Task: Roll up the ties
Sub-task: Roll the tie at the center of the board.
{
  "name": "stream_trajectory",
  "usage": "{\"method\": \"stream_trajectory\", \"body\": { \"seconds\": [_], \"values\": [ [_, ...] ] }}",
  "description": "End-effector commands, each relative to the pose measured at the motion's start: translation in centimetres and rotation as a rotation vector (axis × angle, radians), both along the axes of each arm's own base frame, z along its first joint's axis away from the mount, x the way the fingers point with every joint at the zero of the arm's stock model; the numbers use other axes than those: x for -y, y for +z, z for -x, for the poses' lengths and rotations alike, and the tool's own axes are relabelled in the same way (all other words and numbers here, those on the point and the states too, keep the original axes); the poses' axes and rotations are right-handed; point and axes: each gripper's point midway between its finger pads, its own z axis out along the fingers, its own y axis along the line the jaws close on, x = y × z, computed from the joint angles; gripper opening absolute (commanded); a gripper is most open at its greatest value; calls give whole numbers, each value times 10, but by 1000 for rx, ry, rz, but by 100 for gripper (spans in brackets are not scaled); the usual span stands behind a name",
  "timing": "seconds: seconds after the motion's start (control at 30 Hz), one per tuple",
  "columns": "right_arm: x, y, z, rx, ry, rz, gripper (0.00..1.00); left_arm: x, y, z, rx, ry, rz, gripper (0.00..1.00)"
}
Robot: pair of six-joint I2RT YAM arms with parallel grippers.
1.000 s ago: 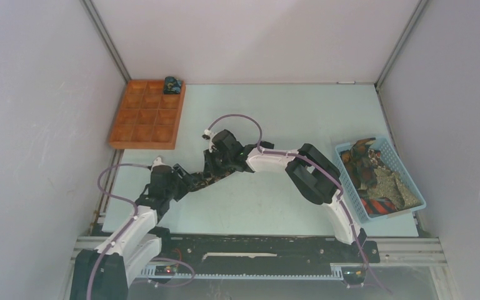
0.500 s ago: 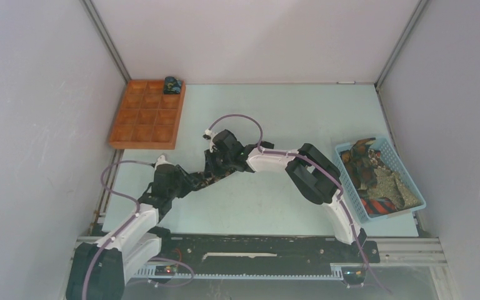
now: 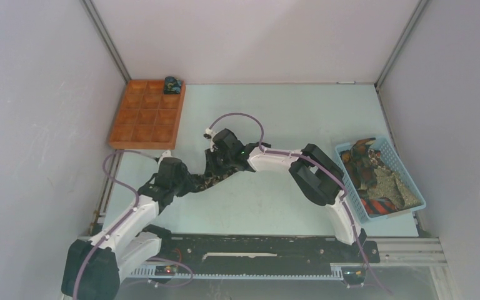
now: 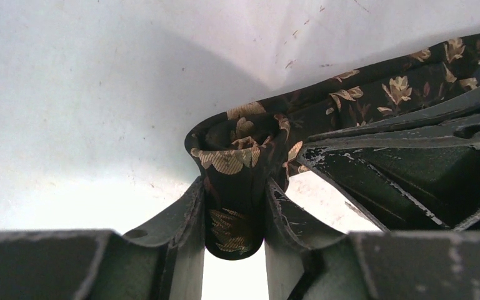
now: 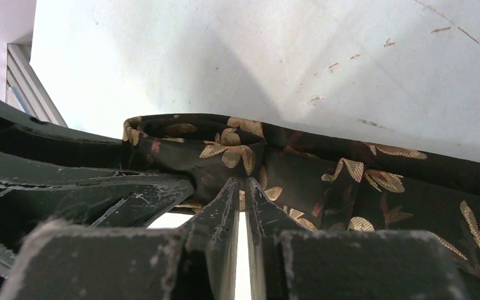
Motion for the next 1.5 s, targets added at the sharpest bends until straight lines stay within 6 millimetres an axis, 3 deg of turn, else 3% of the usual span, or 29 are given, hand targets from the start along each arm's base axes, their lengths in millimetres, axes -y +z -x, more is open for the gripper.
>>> {"method": "stream_trajectory", "body": {
  "seconds": [0.0,0.17,0.4,0.57,0.67,0.9,1.2,1.47],
  "values": [
    [-5,14,-1,31,4,-12,11,-5,11,-1,-21,-29,-99,28],
    [-14,4,12,9,32,-1,11,-6,17,-1,-58,-46,-180,27],
    [-31,5,29,-10,80,-31,11,-7,16,2,-128,-75,-263,26],
    [-26,15,26,5,69,-37,11,-15,16,3,-177,-75,-343,26],
    [-10,29,13,15,22,-49,11,-18,18,3,-198,-81,-382,26],
    [50,51,-25,48,-167,-34,10,-29,24,4,-266,-86,-505,26],
    [114,44,-58,13,-358,7,10,-38,24,3,-350,-101,-683,26],
    [140,47,-70,6,-421,7,10,-29,25,-4,-392,-105,-824,28]
  ]
}}
